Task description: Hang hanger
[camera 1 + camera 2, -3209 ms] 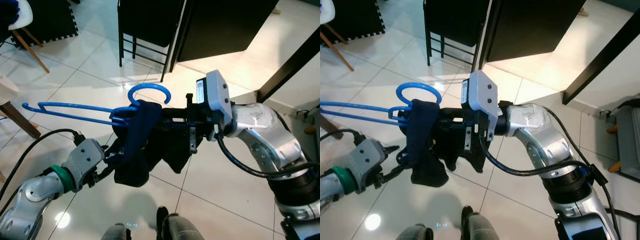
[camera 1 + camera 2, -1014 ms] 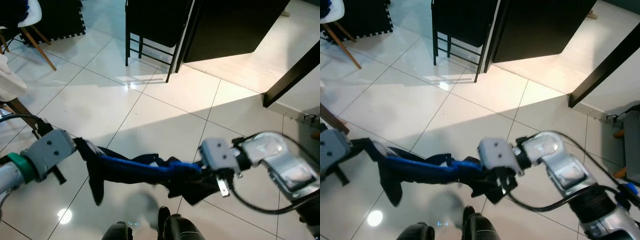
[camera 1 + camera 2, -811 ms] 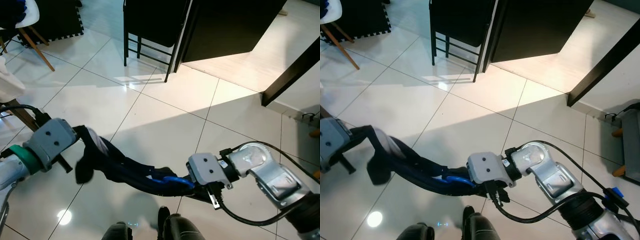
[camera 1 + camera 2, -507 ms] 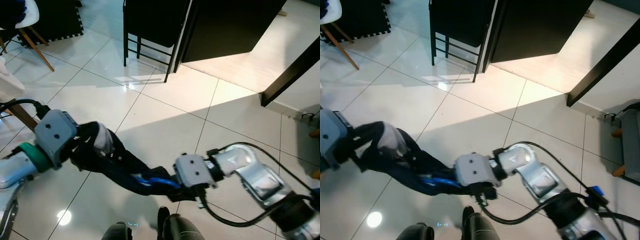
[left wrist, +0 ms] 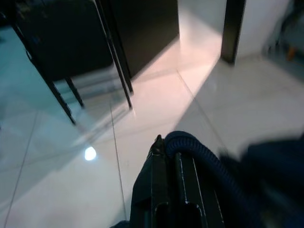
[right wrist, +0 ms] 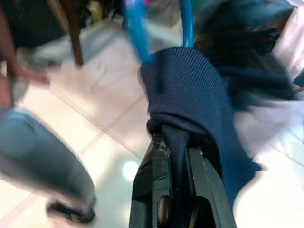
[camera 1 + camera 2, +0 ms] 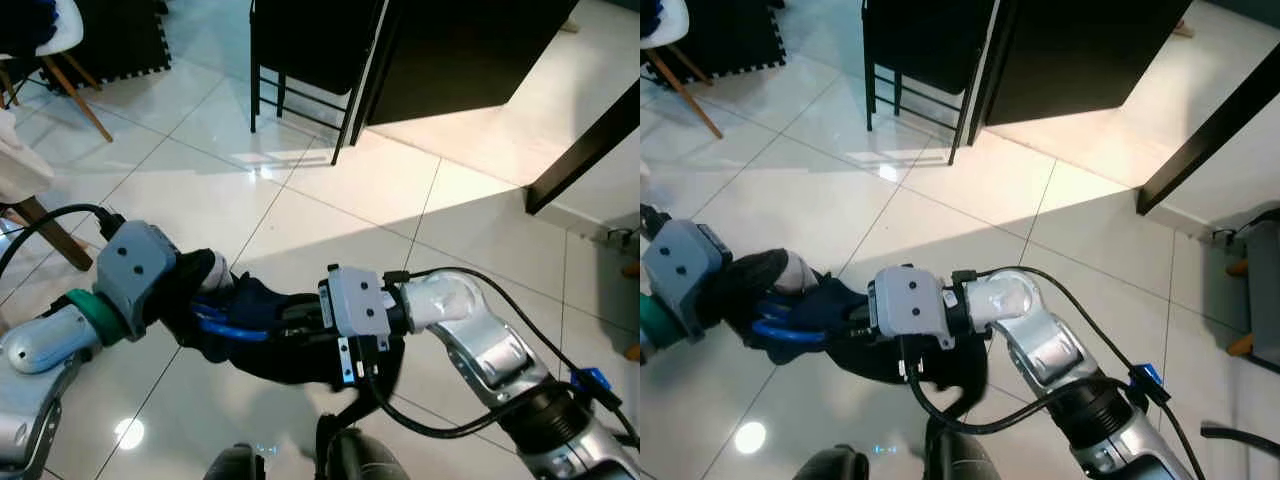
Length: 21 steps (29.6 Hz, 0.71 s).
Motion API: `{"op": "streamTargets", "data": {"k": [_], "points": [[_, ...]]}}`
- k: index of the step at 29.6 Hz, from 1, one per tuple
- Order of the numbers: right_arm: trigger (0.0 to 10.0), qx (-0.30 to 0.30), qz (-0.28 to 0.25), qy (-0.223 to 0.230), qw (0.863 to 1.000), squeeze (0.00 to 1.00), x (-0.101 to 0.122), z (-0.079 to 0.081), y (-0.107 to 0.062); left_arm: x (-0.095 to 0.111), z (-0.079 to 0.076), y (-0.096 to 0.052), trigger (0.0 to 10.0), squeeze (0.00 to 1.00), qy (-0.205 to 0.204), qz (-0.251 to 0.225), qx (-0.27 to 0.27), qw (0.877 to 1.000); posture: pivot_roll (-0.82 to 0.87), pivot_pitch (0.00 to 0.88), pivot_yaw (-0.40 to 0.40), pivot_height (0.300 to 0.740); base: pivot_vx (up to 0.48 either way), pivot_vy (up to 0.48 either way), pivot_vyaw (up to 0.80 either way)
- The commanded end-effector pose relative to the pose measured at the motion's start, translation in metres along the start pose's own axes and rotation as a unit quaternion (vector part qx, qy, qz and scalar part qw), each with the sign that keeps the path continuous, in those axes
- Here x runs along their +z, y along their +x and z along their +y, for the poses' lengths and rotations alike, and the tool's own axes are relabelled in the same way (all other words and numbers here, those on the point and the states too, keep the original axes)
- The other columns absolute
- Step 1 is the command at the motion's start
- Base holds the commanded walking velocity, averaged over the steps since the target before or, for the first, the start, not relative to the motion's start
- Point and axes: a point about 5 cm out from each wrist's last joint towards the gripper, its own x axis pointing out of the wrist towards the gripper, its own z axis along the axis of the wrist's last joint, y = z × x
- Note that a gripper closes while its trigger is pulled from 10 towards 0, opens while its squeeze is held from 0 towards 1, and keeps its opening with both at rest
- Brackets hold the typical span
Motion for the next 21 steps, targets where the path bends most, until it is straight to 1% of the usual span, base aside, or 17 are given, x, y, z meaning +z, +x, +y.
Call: {"op": "streamTargets", "data": {"k": [1,2,5,6,7,9,10,11,12,13,14,15,16,17,19,20,21], "points": [[0.0,0.036,0.001,-0.016,0.999,0.00,0.000,0.015,0.012,0.008,0.001,0.005,10.0,0.00,-0.026,-0.014,0.001,1.000,0.09,0.136,-0.027,0.740,0.000,0.000,0.00],[0.0,0.037,0.001,-0.010,0.999,0.00,-0.001,0.017,0.014,0.011,0.001,0.008,10.0,0.00,-0.031,-0.020,-0.002,0.999,0.09,0.136,-0.027,0.740,0.000,0.000,0.00],[0.0,0.037,0.000,-0.006,0.999,0.00,-0.001,0.018,0.015,0.013,0.002,0.009,10.0,0.00,-0.034,-0.023,-0.004,0.999,0.09,0.136,-0.027,0.740,0.000,0.000,0.00],[0.0,0.036,-0.004,0.006,0.999,0.00,-0.003,0.019,0.017,0.015,0.000,0.012,10.0,0.00,-0.038,-0.028,-0.017,0.999,0.09,0.136,-0.025,0.740,0.000,0.000,0.00],[0.0,0.029,-0.013,0.028,0.999,0.00,-0.004,0.019,0.019,0.018,-0.004,0.014,10.0,0.00,-0.042,-0.034,-0.044,0.998,0.09,0.135,-0.024,0.740,0.000,0.000,0.00],[0.0,0.029,-0.013,0.028,0.999,0.00,-0.004,0.019,0.019,0.018,-0.004,0.014,10.0,0.00,-0.042,-0.034,-0.044,0.998,0.09,0.135,-0.024,0.740,0.000,0.000,0.00],[0.0,0.021,-0.023,0.047,0.998,0.00,-0.004,0.019,0.021,0.021,-0.012,0.017,10.0,0.00,-0.042,-0.037,-0.081,0.995,0.09,0.135,-0.024,0.740,0.000,0.000,0.00],[0.0,0.012,-0.038,0.067,0.997,0.00,-0.003,0.018,0.023,0.021,-0.023,0.018,10.0,0.00,-0.036,-0.034,-0.126,0.991,0.09,0.134,-0.019,0.740,0.000,0.000,0.00],[0.0,0.001,-0.052,0.082,0.995,0.00,-0.001,0.015,0.023,0.019,-0.034,0.016,10.0,0.00,-0.024,-0.021,-0.174,0.984,0.08,0.133,-0.018,0.740,0.000,0.000,0.00],[0.0,0.001,-0.052,0.082,0.995,0.00,-0.001,0.015,0.023,0.019,-0.034,0.016,10.0,0.00,-0.024,-0.021,-0.174,0.984,0.08,0.133,-0.018,0.740,0.000,0.000,0.00],[0.0,-0.005,-0.060,0.089,0.994,0.00,0.001,0.013,0.023,0.017,-0.041,0.015,10.0,0.00,-0.016,-0.012,-0.203,0.979,0.08,0.133,-0.018,0.740,0.000,0.000,0.00],[0.0,-0.014,-0.072,0.097,0.993,0.00,0.003,0.010,0.022,0.011,-0.049,0.011,10.0,0.00,0.008,0.009,-0.240,0.971,0.08,0.133,-0.018,0.740,0.000,0.000,0.00],[0.0,-0.014,-0.072,0.097,0.993,0.00,0.003,0.010,0.022,0.011,-0.049,0.011,10.0,0.00,0.008,0.009,-0.240,0.971,0.08,0.133,-0.018,0.740,0.000,0.000,0.00],[0.0,-0.020,-0.080,0.102,0.991,0.00,0.005,0.008,0.021,0.006,-0.053,0.008,10.0,0.00,0.026,0.027,-0.263,0.964,0.08,0.133,-0.018,0.740,0.000,0.000,0.00],[0.0,-0.020,-0.080,0.102,0.991,0.00,0.005,0.008,0.021,0.006,-0.053,0.008,10.0,0.00,0.026,0.027,-0.263,0.964,0.08,0.133,-0.018,0.740,0.000,0.000,0.00],[0.0,-0.028,-0.091,0.110,0.989,0.00,0.007,0.005,0.019,0.001,-0.053,0.005,10.0,0.00,0.043,0.043,-0.272,0.960,0.08,0.135,-0.019,0.740,0.000,0.000,0.00],[0.0,-0.028,-0.091,0.110,0.989,0.00,0.007,0.005,0.019,0.001,-0.053,0.005,10.0,0.00,0.043,0.043,-0.272,0.960,0.08,0.135,-0.019,0.740,0.000,0.000,0.00]]}}
